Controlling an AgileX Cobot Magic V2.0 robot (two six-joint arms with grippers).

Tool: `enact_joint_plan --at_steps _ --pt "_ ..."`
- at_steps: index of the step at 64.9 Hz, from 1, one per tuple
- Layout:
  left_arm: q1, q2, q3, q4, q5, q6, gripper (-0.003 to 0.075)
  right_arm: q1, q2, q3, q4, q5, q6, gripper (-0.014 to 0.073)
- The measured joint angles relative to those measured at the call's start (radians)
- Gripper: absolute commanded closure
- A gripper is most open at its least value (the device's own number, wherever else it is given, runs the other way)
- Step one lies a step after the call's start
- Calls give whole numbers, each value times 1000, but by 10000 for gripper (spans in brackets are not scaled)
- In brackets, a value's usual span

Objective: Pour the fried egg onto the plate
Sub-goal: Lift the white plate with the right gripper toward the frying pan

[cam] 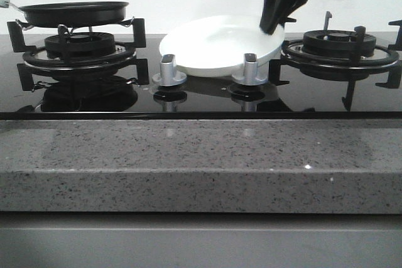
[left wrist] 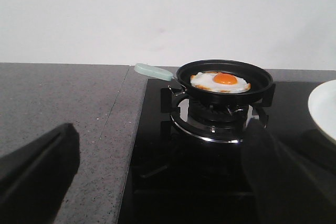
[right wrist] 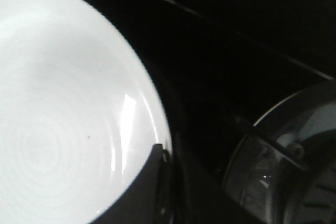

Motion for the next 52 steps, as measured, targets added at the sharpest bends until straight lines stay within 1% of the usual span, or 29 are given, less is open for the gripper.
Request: enact_joint_plan --at_steps 10,16,25,34,41,52 --pt "0 0 0 0 0 0 101 -2 -43 -2 -7 23 26 659" --pt "0 0 0 0 0 0 101 -2 -64 2 15 24 31 659" --pt "0 0 0 0 0 0 101 -2 -107 67 63 24 15 659" --pt "0 0 0 0 0 0 101 7 -176 198 83 24 -20 659" --pt "0 0 0 0 0 0 101 21 -248 341 88 22 -42 659" --pt "0 0 0 0 0 0 101 45 -369 541 114 -55 -77 659"
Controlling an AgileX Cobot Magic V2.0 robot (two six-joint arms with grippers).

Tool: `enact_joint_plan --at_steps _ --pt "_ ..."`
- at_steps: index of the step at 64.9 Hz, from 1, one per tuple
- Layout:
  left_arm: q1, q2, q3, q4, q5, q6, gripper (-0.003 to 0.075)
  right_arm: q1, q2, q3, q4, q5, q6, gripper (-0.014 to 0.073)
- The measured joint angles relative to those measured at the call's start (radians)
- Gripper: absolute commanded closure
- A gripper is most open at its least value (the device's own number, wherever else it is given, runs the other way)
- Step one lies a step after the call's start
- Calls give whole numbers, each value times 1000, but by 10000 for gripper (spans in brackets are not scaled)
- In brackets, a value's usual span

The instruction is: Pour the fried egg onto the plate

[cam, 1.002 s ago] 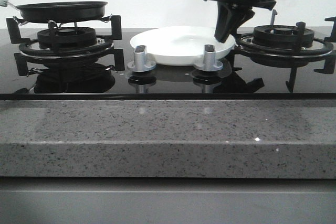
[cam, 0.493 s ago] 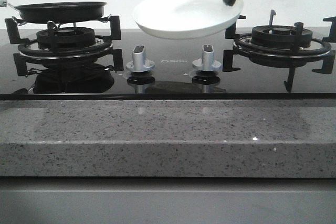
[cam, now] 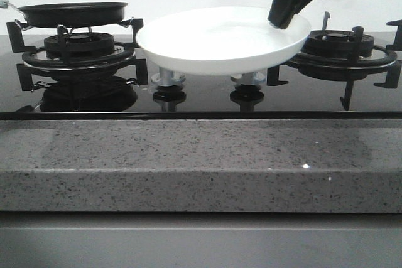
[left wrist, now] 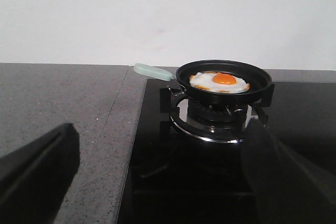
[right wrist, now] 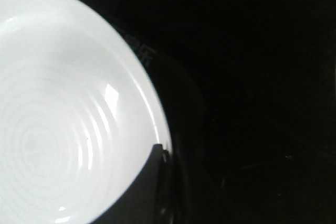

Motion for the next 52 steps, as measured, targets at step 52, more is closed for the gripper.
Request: enact_joint_plan --at_steps 52 --pt "0 288 -211 -429 155 -2 101 5 -64 92 39 -80 -18 661"
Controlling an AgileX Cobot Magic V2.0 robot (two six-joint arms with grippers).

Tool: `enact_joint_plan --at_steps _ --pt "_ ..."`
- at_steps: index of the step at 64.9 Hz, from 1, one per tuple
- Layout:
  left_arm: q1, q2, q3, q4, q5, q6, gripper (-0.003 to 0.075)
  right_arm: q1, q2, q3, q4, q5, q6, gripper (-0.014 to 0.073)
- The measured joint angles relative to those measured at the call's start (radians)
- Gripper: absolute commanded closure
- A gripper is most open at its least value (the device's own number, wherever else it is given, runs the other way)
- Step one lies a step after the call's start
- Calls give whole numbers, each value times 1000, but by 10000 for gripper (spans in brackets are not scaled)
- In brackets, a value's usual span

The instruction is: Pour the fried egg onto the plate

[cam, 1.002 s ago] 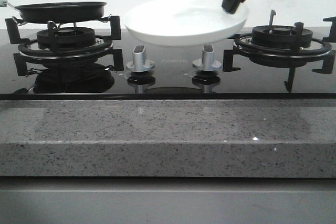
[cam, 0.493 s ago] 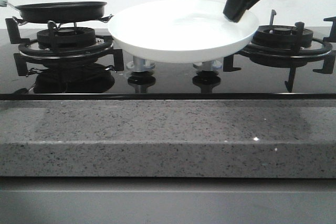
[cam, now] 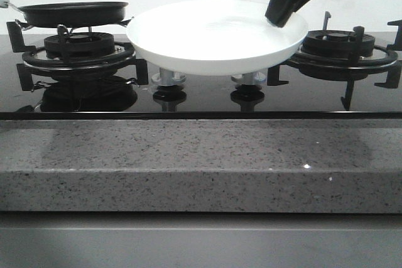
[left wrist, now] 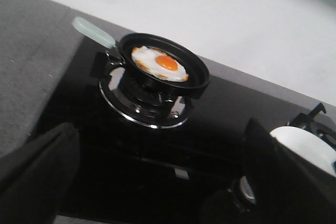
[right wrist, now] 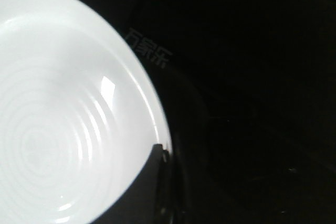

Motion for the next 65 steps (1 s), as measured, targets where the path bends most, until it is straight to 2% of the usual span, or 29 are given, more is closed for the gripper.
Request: enact_joint_plan --at_steps 11,25,30,42,48,53,65 --pt "0 255 -184 -102 108 0 101 0 0 2 0 0 0 661" --pt "19 483 -349 -194 163 4 101 0 0 2 0 0 0 661" --pt "65 548 -389 -250 208 28 101 0 0 2 0 0 0 661" --pt "273 715 -440 -565 372 245 101 0 0 2 0 0 -2 661" --pt "348 797 -464 -666 416 335 101 0 0 2 0 0 -2 661" --pt "382 858 -497 -705 434 369 101 0 0 2 0 0 -2 661" --pt "389 995 -583 -733 455 391 101 0 0 2 0 0 -2 661"
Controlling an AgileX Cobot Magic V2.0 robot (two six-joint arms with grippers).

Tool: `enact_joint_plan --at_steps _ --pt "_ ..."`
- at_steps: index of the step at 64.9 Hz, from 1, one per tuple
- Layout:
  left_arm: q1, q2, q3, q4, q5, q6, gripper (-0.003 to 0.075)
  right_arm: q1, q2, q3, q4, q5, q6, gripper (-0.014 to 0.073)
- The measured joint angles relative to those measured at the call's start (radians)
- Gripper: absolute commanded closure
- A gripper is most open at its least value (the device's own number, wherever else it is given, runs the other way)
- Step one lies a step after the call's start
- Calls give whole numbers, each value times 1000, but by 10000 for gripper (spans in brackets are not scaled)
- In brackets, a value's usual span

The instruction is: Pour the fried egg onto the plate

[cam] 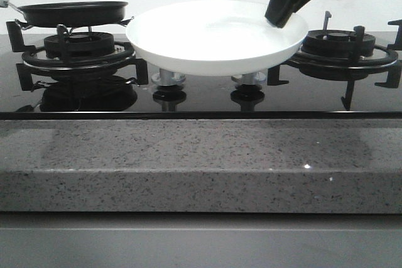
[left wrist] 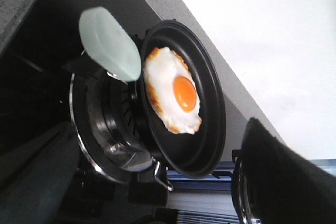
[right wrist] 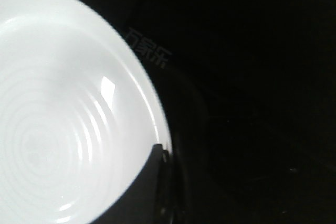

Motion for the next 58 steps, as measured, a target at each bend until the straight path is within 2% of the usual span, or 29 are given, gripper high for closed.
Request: enact_joint_plan --at_steps 19,48,53,58 --pt "0 174 -138 -31 4 0 101 0 0 0 0 0 0 661" --pt "-53 313 -207 -100 -17 0 105 0 0 0 0 0 0 661" --pt "-61 313 -210 -104 -27 0 136 0 0 0 0 0 0 661" --pt "-61 314 -210 -109 -32 0 199 0 0 0 0 0 0 661"
